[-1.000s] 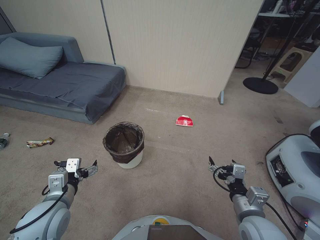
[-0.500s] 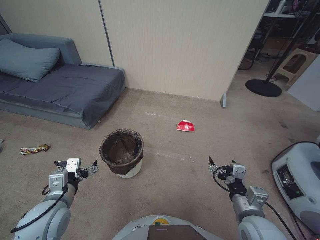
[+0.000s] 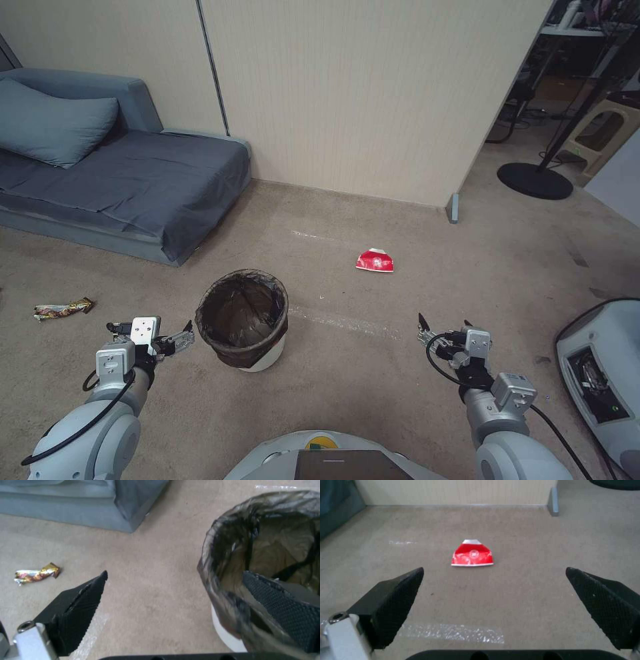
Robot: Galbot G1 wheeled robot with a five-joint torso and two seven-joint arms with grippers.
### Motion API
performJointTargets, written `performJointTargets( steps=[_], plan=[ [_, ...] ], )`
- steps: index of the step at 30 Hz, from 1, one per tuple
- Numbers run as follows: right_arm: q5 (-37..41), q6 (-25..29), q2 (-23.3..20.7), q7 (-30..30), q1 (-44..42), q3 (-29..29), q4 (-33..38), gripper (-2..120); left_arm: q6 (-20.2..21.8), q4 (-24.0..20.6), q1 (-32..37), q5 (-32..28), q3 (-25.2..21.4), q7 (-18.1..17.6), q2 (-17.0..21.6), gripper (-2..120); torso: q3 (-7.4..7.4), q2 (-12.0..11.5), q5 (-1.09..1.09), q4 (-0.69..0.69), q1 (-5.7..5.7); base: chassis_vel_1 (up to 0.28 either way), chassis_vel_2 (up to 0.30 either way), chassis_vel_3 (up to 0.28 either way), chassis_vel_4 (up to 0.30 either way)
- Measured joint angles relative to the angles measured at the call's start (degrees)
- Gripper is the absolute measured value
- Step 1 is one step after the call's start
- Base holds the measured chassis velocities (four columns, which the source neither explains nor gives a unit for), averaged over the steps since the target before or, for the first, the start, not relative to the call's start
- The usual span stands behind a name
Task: Pick up the trash bin, then pick up the garbage from the floor and place it into the trash bin.
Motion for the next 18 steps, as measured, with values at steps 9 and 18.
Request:
performJointTargets(
  steps=[9,18],
  plan=[
    [-0.3,-0.1,-0.1,0.3,0.0,0.0,0.0,100,2.1,-1.8,-1.4,-3.1,-0.4,-1.5,1.7,100,-0.01,0.0,0.01,-0.01,0.00,-0.010,0.004,0.012,-0.009],
    [-0.9,-0.2,-0.2,0.2,-0.3,0.1,-0.1,100,2.3,-0.7,-7.0,-6.8,0.7,-1.5,6.2,100,-0.01,0.0,0.00,-0.01,0.00,0.000,0.000,0.000,0.000]
  ],
)
